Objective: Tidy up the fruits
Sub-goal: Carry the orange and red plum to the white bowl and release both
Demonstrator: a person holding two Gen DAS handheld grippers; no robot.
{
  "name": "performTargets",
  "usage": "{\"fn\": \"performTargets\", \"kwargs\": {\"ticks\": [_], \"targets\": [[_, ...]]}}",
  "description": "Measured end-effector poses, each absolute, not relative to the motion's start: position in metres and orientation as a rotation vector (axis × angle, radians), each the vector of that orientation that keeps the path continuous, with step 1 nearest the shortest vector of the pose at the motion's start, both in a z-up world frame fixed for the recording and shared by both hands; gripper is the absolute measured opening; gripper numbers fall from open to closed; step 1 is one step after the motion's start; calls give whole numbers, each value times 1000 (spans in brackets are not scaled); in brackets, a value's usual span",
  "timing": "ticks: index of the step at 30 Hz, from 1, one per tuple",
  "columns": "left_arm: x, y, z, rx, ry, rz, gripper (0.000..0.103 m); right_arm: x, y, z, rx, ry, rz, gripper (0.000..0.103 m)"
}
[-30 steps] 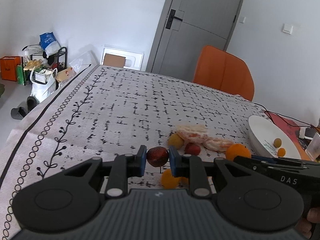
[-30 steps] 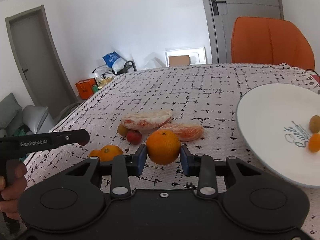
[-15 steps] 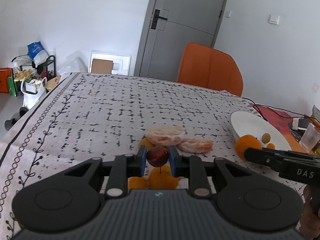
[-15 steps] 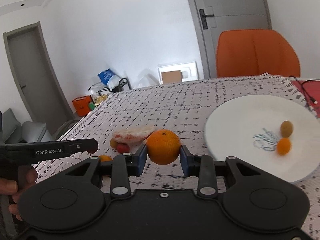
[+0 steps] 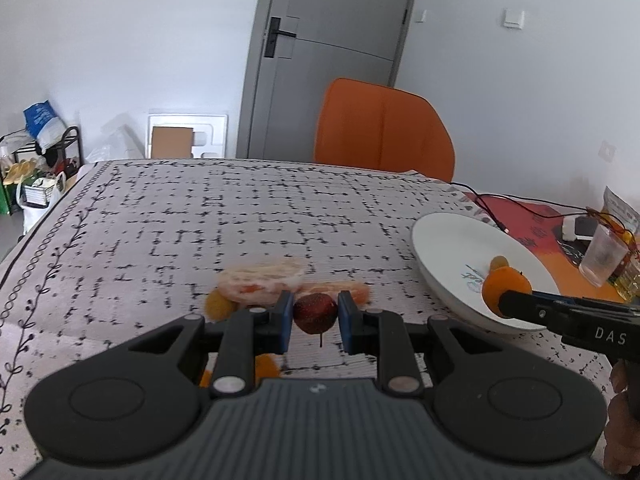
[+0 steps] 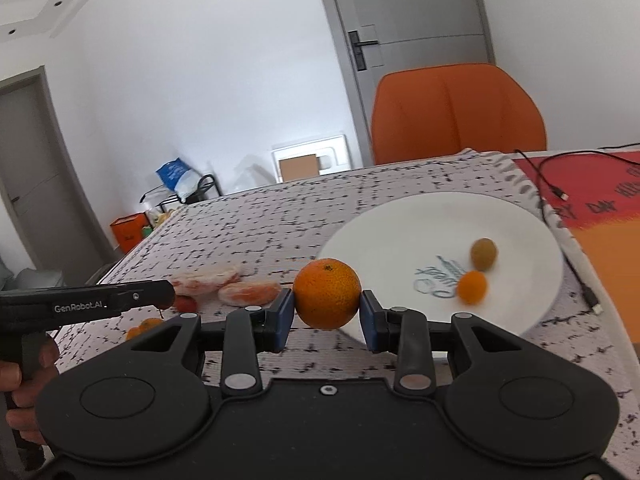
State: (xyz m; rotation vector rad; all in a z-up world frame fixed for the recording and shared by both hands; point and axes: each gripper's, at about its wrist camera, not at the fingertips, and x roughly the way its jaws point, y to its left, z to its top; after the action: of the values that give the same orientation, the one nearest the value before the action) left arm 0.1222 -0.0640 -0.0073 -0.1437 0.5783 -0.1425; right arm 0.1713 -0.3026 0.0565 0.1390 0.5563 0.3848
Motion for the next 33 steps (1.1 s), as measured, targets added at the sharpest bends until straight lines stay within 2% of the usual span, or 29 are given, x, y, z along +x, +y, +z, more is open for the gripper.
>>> {"fn": "performTargets", "kwargs": {"ticks": [9,13,17,20,22,24,27,30,33], "targets": [[133,-97,-2,-84,578,-207,22,167,-329,52,163,547,332,34],[139,-115,-2,-53,583,-233,22,164,-340,49,180,542,327,39],[144,-132,2,-23,578,-255,22,160,-354,49,202,522,324,40],[147,-143,2,-9,576,-268,22,158,-365,47,203,521,292,52],[150,-149,2,-1,580,-273,22,155,-372,47,204,504,277,69],[154,-156,1,11,583,-279,22,151,-376,48,196,484,264,76],[157,-165,0,24,587,-289,22,148,-383,48,198,472,267,79],[159,-174,-1,35,587,-300,22,148,-388,45,204,480,259,87],[161,-183,-1,46,590,-312,22,148,-391,41,210,490,252,89]]}}
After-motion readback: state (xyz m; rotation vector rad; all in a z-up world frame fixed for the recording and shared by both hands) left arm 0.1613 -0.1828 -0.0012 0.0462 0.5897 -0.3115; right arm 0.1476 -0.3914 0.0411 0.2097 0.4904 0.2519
